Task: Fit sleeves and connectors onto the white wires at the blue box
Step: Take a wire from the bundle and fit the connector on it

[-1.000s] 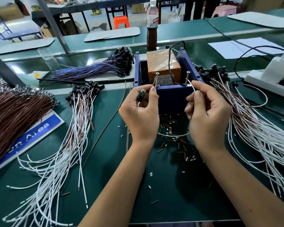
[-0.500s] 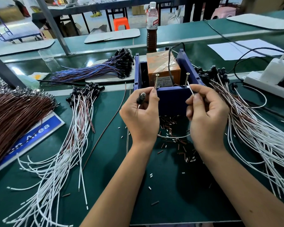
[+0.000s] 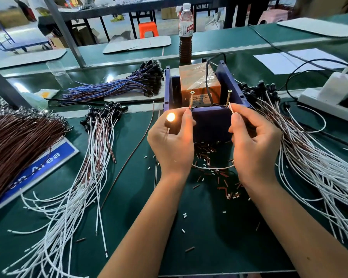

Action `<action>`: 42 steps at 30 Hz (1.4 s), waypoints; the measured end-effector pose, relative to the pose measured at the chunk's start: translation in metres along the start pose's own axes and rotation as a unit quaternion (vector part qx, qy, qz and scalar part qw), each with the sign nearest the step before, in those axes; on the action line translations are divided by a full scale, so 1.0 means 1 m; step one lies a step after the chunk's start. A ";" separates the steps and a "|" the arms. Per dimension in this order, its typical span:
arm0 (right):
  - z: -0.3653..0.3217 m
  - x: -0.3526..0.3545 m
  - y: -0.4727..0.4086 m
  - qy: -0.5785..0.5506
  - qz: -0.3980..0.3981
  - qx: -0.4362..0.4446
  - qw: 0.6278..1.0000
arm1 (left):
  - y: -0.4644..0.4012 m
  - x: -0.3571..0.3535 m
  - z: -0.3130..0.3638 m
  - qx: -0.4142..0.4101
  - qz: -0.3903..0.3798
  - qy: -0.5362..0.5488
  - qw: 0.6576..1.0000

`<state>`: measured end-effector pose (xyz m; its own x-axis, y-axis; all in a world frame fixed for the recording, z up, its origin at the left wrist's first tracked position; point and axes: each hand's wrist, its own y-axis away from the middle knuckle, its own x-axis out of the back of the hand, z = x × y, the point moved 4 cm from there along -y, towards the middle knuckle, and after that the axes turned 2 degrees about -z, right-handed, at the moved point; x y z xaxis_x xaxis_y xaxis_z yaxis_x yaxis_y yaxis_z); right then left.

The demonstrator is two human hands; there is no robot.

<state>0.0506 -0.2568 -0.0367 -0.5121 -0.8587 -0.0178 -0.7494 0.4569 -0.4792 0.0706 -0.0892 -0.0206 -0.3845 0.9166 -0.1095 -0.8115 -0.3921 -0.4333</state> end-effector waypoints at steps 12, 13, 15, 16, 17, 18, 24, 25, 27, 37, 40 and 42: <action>-0.004 0.002 0.000 0.025 0.008 0.016 1.000 | 0.001 0.001 0.003 0.003 0.000 -0.004 1.000; -0.005 0.002 0.000 0.029 0.008 0.018 0.999 | 0.001 0.001 0.003 0.003 0.000 -0.005 1.000; -0.005 0.002 0.000 0.039 0.008 0.023 0.999 | 0.001 0.001 0.003 0.003 -0.001 -0.005 1.000; -0.006 0.002 0.000 0.044 0.009 0.025 0.999 | 0.001 0.001 0.003 0.003 -0.001 -0.004 1.000; -0.007 0.002 0.001 0.049 0.009 0.025 0.998 | 0.001 0.001 0.002 0.003 0.000 -0.003 1.000; -0.007 0.002 0.000 0.051 0.009 0.026 0.998 | 0.001 0.001 0.002 0.002 -0.001 -0.001 1.000; -0.009 0.001 0.002 0.052 -0.008 0.024 0.998 | 0.000 0.000 -0.001 -0.013 -0.012 0.002 1.000; -0.010 0.001 0.002 0.053 -0.008 0.024 0.998 | 0.000 0.000 -0.001 -0.013 -0.012 0.004 1.000; -0.011 0.002 0.003 0.053 0.006 0.025 0.998 | 0.000 0.000 -0.003 -0.011 -0.011 0.010 1.000; -0.012 0.001 0.002 0.083 0.021 0.034 0.996 | -0.001 0.001 -0.001 -0.005 0.003 0.005 1.000; -0.012 0.002 0.001 0.088 0.023 0.040 0.995 | 0.000 0.001 0.000 0.003 0.001 0.005 1.000; -0.012 0.002 0.001 0.085 0.019 0.036 0.996 | 0.000 0.001 0.000 0.006 -0.002 0.006 1.000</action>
<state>0.0438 -0.2550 -0.0273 -0.6075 -0.7869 0.1078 -0.6995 0.4657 -0.5421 0.0705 -0.0886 -0.0205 -0.3765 0.9187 -0.1189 -0.8176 -0.3899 -0.4237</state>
